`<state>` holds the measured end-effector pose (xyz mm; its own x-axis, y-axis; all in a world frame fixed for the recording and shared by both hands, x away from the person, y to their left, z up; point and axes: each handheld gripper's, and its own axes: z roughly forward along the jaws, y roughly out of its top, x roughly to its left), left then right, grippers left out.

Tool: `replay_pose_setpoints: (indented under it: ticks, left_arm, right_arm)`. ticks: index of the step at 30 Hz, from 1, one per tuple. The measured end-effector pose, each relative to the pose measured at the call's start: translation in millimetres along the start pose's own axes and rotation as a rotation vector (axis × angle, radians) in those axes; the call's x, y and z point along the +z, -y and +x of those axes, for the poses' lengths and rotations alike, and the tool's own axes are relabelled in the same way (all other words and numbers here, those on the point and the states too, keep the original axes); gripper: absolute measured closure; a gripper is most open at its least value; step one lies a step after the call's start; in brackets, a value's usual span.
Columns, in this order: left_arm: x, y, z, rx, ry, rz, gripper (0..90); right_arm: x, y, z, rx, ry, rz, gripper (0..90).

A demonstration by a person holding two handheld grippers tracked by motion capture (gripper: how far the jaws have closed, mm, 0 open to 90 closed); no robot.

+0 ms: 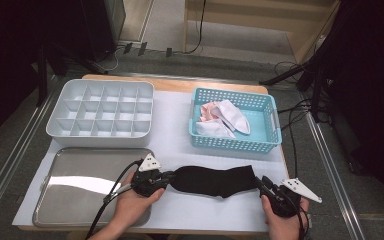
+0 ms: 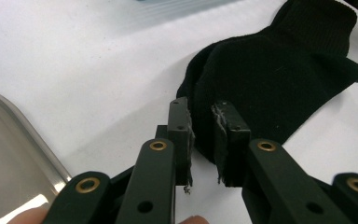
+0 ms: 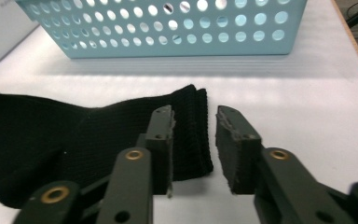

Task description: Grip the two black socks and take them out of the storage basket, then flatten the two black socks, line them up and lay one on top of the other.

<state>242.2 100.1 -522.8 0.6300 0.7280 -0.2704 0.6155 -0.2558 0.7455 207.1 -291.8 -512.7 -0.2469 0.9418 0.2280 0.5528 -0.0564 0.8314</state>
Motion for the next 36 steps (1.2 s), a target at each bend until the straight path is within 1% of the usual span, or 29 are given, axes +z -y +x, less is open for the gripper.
replay_pose_setpoints:
  ticks: [2, 4, 6, 7, 8, 11, 13, 15, 17, 18, 19, 20, 21, 22, 23, 25, 27, 29, 33, 35, 36]
  left_arm:
    - [0.3, 0.3, 0.6, -0.003, 0.004, 0.006, 83.0]
    - [-0.1, 0.5, 0.9, -0.002, 0.008, 0.009, 86.1]
    - [-0.9, 0.1, 0.5, -0.003, 0.012, 0.009, 86.5]
    - [-1.1, 0.0, 0.2, -0.001, 0.009, 0.008, 86.6]
    - [-1.2, -0.1, 0.2, 0.000, 0.009, 0.009, 86.7]
    - [-0.3, -0.1, 2.0, -0.013, 0.018, 0.008, 86.7]
    - [-0.2, 0.0, 2.6, -0.014, 0.017, 0.008, 86.6]
    - [-0.7, 0.2, 2.8, -0.014, 0.016, 0.007, 85.9]
    - [-1.0, 0.4, 3.0, -0.008, 0.015, 0.003, 85.2]
    - [-1.3, 0.4, 2.9, -0.005, 0.014, 0.004, 84.7]
    - [-0.7, 0.7, 2.5, -0.006, 0.012, 0.004, 84.7]
    - [0.0, 0.9, 2.6, -0.005, 0.012, 0.004, 85.0]
    - [0.2, 0.8, 2.6, -0.002, 0.012, 0.011, 85.8]
    - [0.7, 0.7, 2.3, -0.003, 0.013, 0.013, 86.3]
    - [1.0, 0.5, 2.1, -0.006, 0.015, 0.016, 86.8]
    - [1.2, 0.7, 1.1, -0.005, 0.023, 0.022, 87.8]
    - [1.4, 1.0, -0.6, -0.009, 0.032, 0.025, 88.1]
    - [1.8, 1.0, -2.3, -0.021, 0.050, 0.024, 88.1]
    - [3.3, 1.4, -7.0, -0.018, 0.054, 0.021, 88.1]
    - [3.9, 1.4, -7.8, -0.015, 0.055, 0.026, 88.1]
    - [4.2, 1.4, -7.8, -0.017, 0.055, 0.026, 88.0]
  right_arm:
    - [-2.7, 0.6, 0.0, 0.013, -0.005, 0.011, 64.0]
    - [-2.2, 3.1, -0.4, 0.018, -0.011, 0.042, 61.8]
    - [0.3, 6.4, 0.0, 0.017, -0.005, 0.060, 61.5]
    - [2.2, 6.9, 0.5, 0.017, -0.009, 0.068, 61.4]
    - [2.9, 6.9, 1.5, 0.014, -0.009, 0.067, 61.7]
    - [5.6, 6.5, 4.8, -0.013, 0.003, 0.072, 62.6]
    - [9.0, 7.8, 5.2, -0.024, 0.007, 0.087, 59.8]
    - [12.6, 10.4, 5.0, -0.035, 0.034, 0.100, 55.9]
    - [14.4, 11.6, 4.1, -0.039, 0.027, 0.109, 56.4]
    - [14.9, 12.2, 4.3, -0.042, 0.029, 0.106, 57.7]
    - [15.0, 12.0, 4.3, -0.043, 0.027, 0.106, 60.9]
    - [14.9, 11.9, 4.3, -0.036, 0.018, 0.110, 62.7]
    - [15.3, 12.0, 4.2, -0.036, 0.019, 0.110, 65.3]
    - [15.3, 12.0, 4.2, -0.036, 0.020, 0.111, 70.6]
    - [15.3, 11.7, 4.0, -0.035, 0.010, 0.114, 74.5]
    - [15.1, 10.1, 3.5, -0.033, 0.005, 0.117, 78.3]
    - [13.4, 7.3, 2.1, -0.024, 0.003, 0.119, 80.3]
    - [11.4, 5.5, 0.9, -0.021, 0.006, 0.106, 80.6]
    - [5.0, 1.4, -1.9, -0.011, 0.000, 0.081, 80.6]
    - [0.7, -1.3, -0.3, 0.003, -0.012, 0.062, 80.6]
    - [-1.2, -3.1, 1.3, 0.001, -0.018, 0.046, 80.6]
